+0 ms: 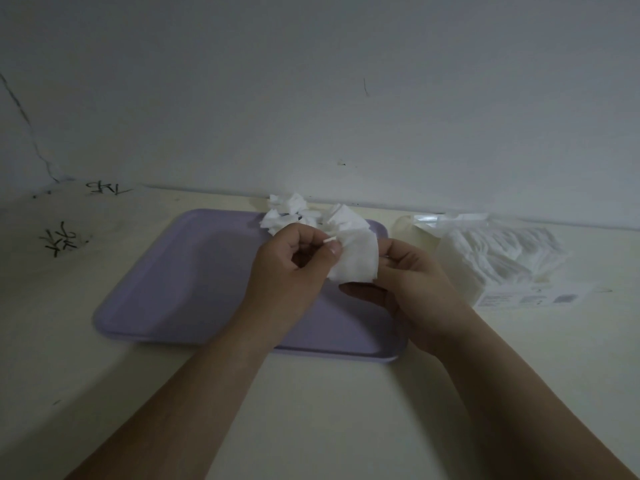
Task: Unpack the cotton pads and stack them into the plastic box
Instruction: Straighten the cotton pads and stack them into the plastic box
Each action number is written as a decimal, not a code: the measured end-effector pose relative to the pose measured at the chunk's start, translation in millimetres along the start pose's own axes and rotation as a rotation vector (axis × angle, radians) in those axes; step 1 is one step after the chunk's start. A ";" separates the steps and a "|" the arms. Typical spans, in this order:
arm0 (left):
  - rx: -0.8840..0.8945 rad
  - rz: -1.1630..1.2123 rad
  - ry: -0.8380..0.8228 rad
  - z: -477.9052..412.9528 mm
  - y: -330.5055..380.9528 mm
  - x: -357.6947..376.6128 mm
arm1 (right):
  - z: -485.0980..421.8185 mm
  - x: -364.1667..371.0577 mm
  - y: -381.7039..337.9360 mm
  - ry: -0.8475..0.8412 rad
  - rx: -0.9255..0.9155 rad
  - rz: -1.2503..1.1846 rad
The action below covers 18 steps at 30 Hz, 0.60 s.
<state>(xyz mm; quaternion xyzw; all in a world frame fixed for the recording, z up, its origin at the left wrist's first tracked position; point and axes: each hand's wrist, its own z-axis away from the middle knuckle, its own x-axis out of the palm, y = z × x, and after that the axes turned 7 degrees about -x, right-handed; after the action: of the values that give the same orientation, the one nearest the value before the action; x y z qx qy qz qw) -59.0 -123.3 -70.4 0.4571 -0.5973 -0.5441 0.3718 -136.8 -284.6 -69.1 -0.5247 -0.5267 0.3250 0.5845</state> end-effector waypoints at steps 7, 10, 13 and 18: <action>0.003 0.021 0.001 -1.5 -1.0 0.2 | 0.2 0.8 0.4 -0.023 -0.013 -0.025; -0.063 -0.035 0.023 -3.3 -2.3 0.4 | -0.3 0.7 -0.2 -0.032 -0.003 -0.048; -0.233 0.031 -0.106 -5.9 -1.5 -3.0 | -0.6 -1.2 -0.6 -0.044 0.002 -0.085; -0.187 0.043 -0.096 -5.5 -4.2 -5.8 | 0.8 3.4 -7.1 0.042 -0.012 -0.029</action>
<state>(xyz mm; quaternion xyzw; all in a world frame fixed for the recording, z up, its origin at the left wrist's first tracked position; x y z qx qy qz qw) -51.4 -119.5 -73.6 0.3808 -0.5705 -0.6109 0.3952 -138.0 -282.9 -61.4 -0.5272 -0.5239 0.3020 0.5969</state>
